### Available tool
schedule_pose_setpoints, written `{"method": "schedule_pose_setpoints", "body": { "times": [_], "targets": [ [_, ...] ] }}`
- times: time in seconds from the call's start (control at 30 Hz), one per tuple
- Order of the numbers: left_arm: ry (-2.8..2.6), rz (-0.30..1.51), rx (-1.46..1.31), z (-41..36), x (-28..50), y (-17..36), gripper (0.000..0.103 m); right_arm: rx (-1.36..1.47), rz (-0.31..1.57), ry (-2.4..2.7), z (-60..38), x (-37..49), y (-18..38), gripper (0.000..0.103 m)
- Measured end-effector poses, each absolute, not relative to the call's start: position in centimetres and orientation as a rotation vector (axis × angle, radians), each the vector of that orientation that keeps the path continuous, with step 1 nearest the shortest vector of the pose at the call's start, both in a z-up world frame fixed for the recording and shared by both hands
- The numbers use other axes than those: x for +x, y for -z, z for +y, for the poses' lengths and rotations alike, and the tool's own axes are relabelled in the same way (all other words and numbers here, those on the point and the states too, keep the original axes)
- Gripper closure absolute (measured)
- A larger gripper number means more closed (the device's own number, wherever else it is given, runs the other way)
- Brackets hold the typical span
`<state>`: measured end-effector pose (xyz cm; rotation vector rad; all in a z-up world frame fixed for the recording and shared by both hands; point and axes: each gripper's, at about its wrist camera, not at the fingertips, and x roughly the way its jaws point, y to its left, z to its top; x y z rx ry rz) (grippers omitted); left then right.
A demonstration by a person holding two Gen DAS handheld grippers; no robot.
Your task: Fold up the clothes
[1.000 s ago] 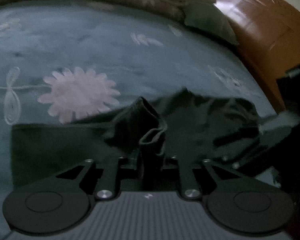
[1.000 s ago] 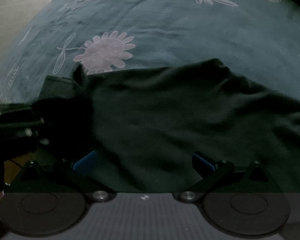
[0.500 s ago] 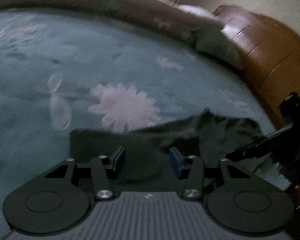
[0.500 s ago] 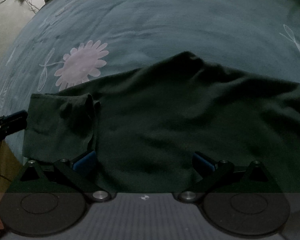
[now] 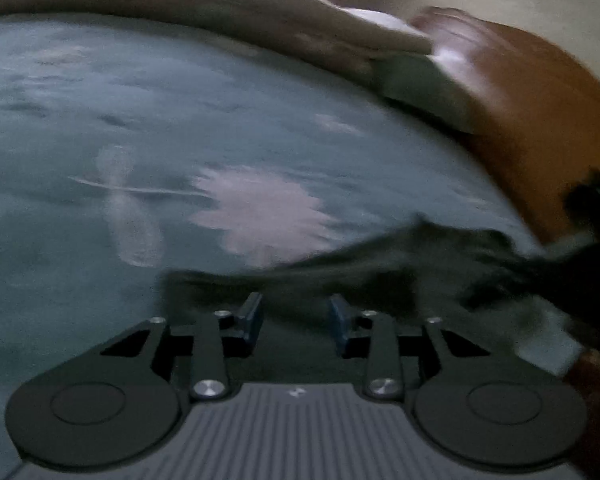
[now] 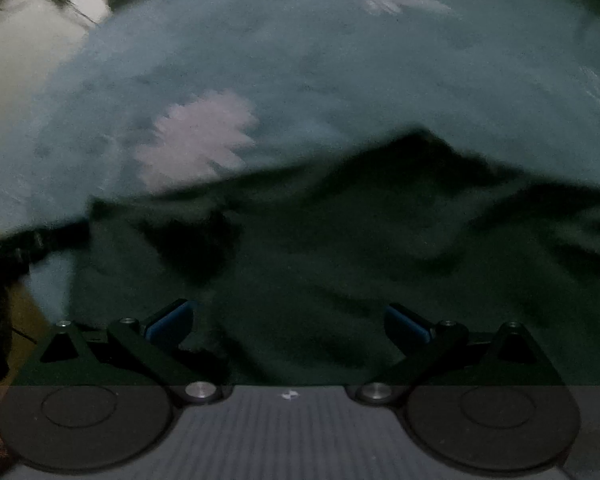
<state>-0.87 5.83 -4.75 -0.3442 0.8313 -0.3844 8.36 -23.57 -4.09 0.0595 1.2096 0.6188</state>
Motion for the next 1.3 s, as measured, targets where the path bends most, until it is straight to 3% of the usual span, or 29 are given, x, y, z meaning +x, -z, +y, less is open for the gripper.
{"method": "schedule_pose_setpoints", "body": {
  "times": [0.27,0.43,0.67,0.87,1.03,1.13,1.3],
  "targets": [
    [0.387,0.944,-0.396,7.5,-3.1,7.7,0.06,0.173,1.048,-0.917,-16.4,9.4,3.1,0.0],
    [0.395,0.954,-0.371,8.5,-3.1,6.8,0.061,0.21,1.11,-0.927,-15.3,10.3,7.1,0.0],
    [0.45,0.827,-0.356,9.6,0.4,4.9,0.055,0.157,1.048,-0.908,-16.8,8.4,3.5,0.0],
    [0.466,0.878,-0.371,9.9,3.7,8.4,0.056,0.105,1.155,-0.935,-16.2,5.4,5.4,0.0],
    [0.51,0.853,-0.366,10.2,3.2,6.7,0.055,0.097,1.163,-0.872,-17.3,3.7,5.6,0.0],
    [0.496,0.863,-0.367,10.5,3.3,6.8,0.05,0.085,1.151,-0.859,-17.3,3.2,5.1,0.0],
    [0.462,0.883,-0.368,11.1,3.5,7.2,0.056,0.074,1.17,-0.826,-17.4,2.8,5.6,0.0]
  ]
}}
